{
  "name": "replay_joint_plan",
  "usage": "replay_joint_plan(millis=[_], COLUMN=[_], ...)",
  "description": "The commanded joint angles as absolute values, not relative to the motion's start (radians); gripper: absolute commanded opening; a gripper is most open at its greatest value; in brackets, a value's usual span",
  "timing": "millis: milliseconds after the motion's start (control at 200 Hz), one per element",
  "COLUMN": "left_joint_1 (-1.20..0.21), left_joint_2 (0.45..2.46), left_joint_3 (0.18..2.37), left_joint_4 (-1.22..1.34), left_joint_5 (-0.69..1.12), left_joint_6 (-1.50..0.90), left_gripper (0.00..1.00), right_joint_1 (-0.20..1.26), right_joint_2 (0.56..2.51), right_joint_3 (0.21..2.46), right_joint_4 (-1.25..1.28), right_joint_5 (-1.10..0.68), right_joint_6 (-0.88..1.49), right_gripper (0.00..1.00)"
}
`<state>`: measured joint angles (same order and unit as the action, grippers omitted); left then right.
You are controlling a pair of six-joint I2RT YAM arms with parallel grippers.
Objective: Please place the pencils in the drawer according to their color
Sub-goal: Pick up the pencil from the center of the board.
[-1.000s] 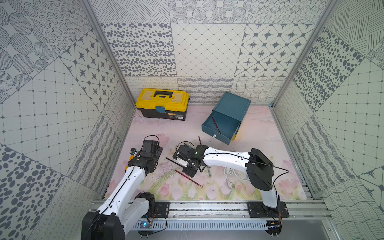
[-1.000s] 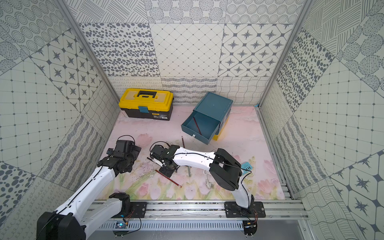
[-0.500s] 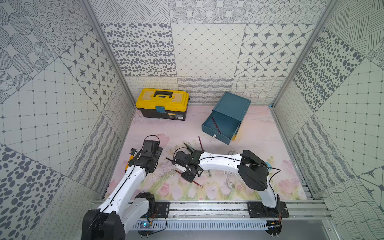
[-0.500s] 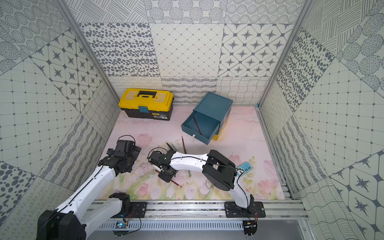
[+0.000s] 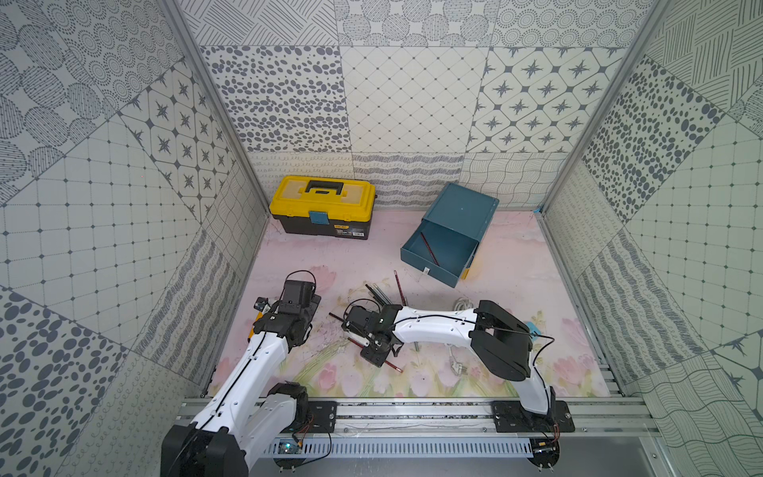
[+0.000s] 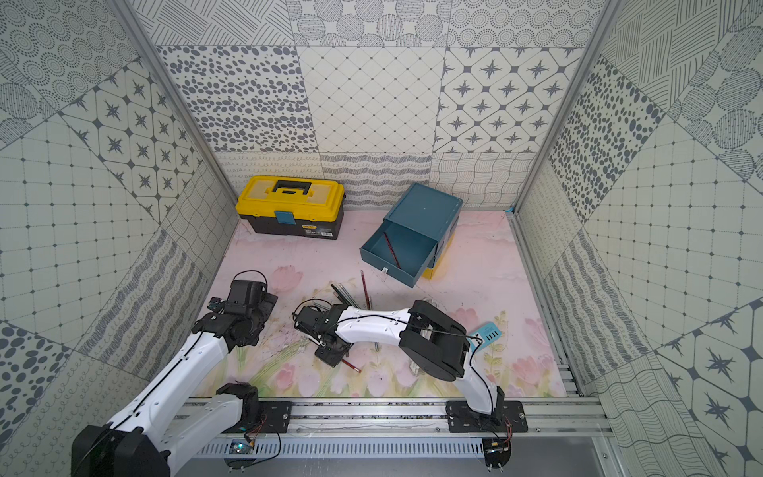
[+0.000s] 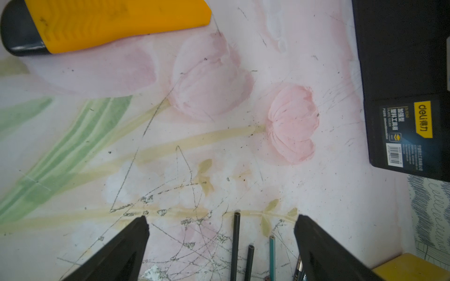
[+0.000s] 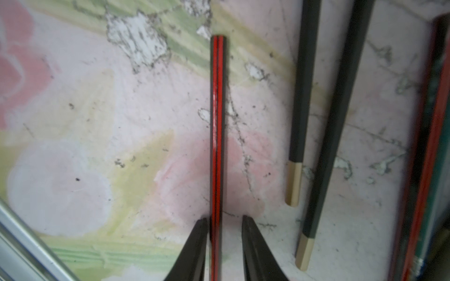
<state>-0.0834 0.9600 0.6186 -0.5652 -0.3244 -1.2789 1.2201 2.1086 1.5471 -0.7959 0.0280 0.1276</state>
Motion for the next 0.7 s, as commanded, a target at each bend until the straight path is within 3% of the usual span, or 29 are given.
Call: replay_joint_plan(millis=[0, 480, 695], left_joint_1=[-0.078, -0.078, -0.078], left_joint_2=[0.953, 0.946, 0.950], left_joint_3=[0.623, 0.624, 0.630], left_joint_4=[-0.606, -0.607, -0.614], left_joint_5=[-0.357, -0.365, -0.379], left_joint_6=[-1.284, -1.296, -1.292], left_gripper=[0.99, 0.99, 0.99], right_joint_1=[1.227, 1.228, 1.227], right_joint_2=[2.182, 2.206, 2.150], right_joint_3=[1.542, 1.522, 1.536], right_joint_4=[-0.846, -0.914, -0.899], right_joint_5=[0.060, 0.070, 0.120], right_joint_6=[0.151, 0.169, 0.149], right_gripper=[0.29, 0.00, 0.00])
